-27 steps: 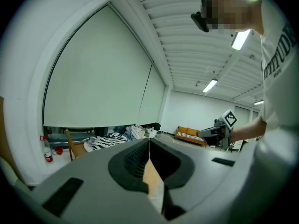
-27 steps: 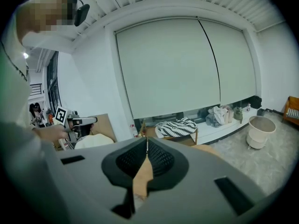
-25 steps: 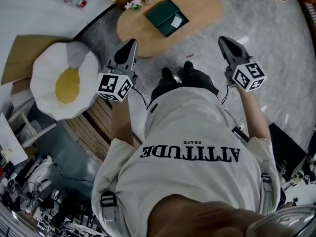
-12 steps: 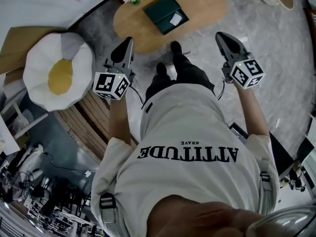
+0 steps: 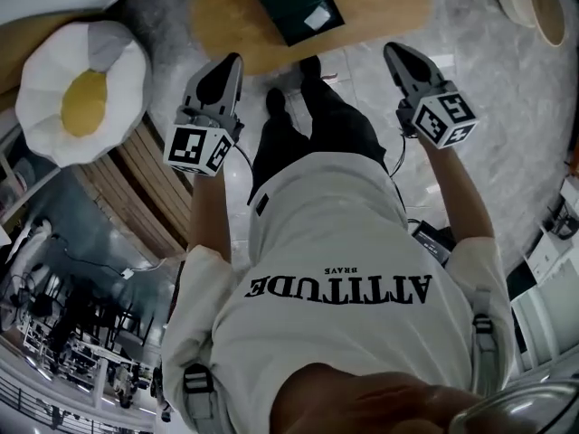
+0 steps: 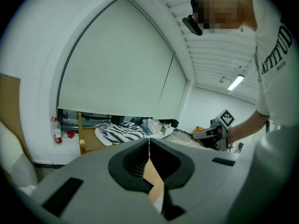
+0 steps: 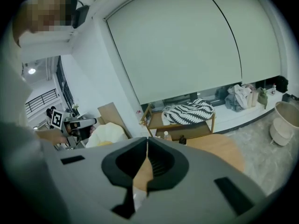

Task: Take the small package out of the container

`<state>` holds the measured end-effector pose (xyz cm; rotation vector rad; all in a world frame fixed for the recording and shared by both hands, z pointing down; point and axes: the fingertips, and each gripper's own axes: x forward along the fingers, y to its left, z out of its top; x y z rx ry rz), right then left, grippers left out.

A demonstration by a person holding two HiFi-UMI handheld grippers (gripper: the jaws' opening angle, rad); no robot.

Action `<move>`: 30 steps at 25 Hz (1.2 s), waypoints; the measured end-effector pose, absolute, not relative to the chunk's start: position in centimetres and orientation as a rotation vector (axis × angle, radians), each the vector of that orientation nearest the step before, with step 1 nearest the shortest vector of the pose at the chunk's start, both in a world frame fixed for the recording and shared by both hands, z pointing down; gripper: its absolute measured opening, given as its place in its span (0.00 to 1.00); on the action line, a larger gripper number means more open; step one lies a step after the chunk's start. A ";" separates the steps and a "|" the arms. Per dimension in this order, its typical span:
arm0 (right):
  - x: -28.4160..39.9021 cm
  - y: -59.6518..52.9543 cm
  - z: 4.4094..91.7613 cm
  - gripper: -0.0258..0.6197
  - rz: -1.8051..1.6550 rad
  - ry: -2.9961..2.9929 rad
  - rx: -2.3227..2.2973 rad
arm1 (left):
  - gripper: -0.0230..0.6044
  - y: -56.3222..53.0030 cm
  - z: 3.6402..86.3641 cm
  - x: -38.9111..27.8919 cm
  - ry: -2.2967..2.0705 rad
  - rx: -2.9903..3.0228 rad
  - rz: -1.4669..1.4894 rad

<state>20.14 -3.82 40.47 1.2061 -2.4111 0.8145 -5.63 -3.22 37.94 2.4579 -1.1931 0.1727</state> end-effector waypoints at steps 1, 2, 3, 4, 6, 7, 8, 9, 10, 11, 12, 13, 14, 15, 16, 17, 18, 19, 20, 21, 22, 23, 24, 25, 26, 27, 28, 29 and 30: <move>20.4 -4.4 41.5 0.08 0.829 -2.405 1.185 | 0.07 -3.6 38.7 -5.2 -1.206 2.445 0.177; 20.7 -5.0 42.7 0.08 0.845 -2.397 1.164 | 0.07 -4.0 39.4 -4.7 -1.220 2.432 0.185; 20.9 -5.5 44.0 0.08 0.866 -2.387 1.142 | 0.07 -4.3 40.3 -4.3 -1.234 2.418 0.195; 21.2 -6.0 45.4 0.08 0.893 -2.373 1.119 | 0.07 -4.6 41.1 -3.8 -1.246 2.403 0.205; 21.6 -6.8 48.5 0.08 0.957 -2.339 1.076 | 0.07 -4.9 43.0 -2.9 -1.262 2.373 0.227; 21.8 -7.2 50.2 0.08 0.990 -2.321 1.061 | 0.07 -5.1 44.0 -2.4 -1.266 2.360 0.237; 21.9 -7.6 51.9 0.08 1.020 -2.301 1.048 | 0.07 -5.3 44.9 -2.0 -1.268 2.349 0.246; 22.1 -8.0 53.6 0.08 1.047 -2.282 1.036 | 0.07 -5.5 45.8 -1.5 -1.270 2.339 0.254; 22.2 -8.2 55.3 0.08 1.074 -2.263 1.025 | 0.07 -5.6 46.7 -1.1 -1.271 2.329 0.262; 22.3 -8.4 56.9 0.08 1.100 -2.245 1.012 | 0.07 -5.6 47.4 -0.6 -1.273 2.319 0.271; 22.2 -8.6 58.5 0.08 1.127 -2.226 0.999 | 0.07 -5.5 48.2 -0.2 -1.275 2.308 0.279; 22.1 -8.7 60.1 0.08 1.153 -2.207 0.986 | 0.07 -5.5 49.0 0.1 -1.276 2.295 0.288; 21.8 -8.9 61.7 0.08 1.178 -2.186 0.976 | 0.07 -5.6 49.8 0.3 -1.277 2.282 0.295; 21.5 -9.2 63.3 0.08 1.202 -2.166 0.968 | 0.07 -5.8 50.7 0.4 -1.278 2.267 0.302; 21.1 -9.5 64.8 0.08 1.222 -2.147 0.961 | 0.07 -6.0 51.6 0.5 -1.281 2.252 0.308; 20.7 -9.7 66.2 0.08 1.241 -2.130 0.954 | 0.07 -6.1 52.4 0.5 -1.284 2.239 0.312; 20.3 -9.8 67.6 0.08 1.261 -2.112 0.948 | 0.07 -6.2 53.1 0.5 -1.287 2.226 0.314; 19.9 -9.9 68.9 0.08 1.281 -2.095 0.941 | 0.07 -6.3 53.8 0.5 -1.290 2.212 0.315; 19.5 -9.9 70.2 0.08 1.296 -2.077 0.936 | 0.07 -6.3 54.6 0.4 -1.294 2.198 0.315; 19.3 -10.0 71.5 0.08 1.305 -2.060 0.930 | 0.07 -6.4 55.4 0.3 -1.299 2.184 0.315; 19.1 -10.1 72.7 0.08 1.308 -2.044 0.926 | 0.07 -6.6 56.1 0.3 -1.305 2.172 0.315; 18.9 -10.3 73.7 0.08 1.309 -2.029 0.925 | 0.07 -6.8 56.7 0.2 -1.311 2.163 0.317; 18.8 -10.4 74.7 0.08 1.312 -2.014 0.925 | 0.07 -6.9 57.3 0.1 -1.316 2.155 0.320; 18.7 -10.5 75.6 0.08 1.319 -1.998 0.928 | 0.07 -7.0 57.9 0.0 -1.320 2.148 0.325; 18.6 -10.6 76.4 0.08 1.330 -1.979 0.933 | 0.07 -7.0 58.5 -0.1 -1.321 2.143 0.331; 18.5 -10.6 77.3 0.08 1.346 -1.959 0.940 | 0.07 -7.1 59.1 -0.2 -1.318 2.138 0.338; 18.3 -10.6 78.2 0.08 1.362 -1.938 0.948 | 0.07 -7.1 59.8 -0.4 -1.315 2.135 0.343; 18.2 -10.7 79.2 0.12 1.375 -1.917 0.957 | 0.07 -7.2 60.4 -0.5 -1.311 2.131 0.345; 18.0 -10.9 80.2 0.17 1.383 -1.897 0.967 | 0.07 -7.3 61.1 -0.8 -1.309 2.125 0.344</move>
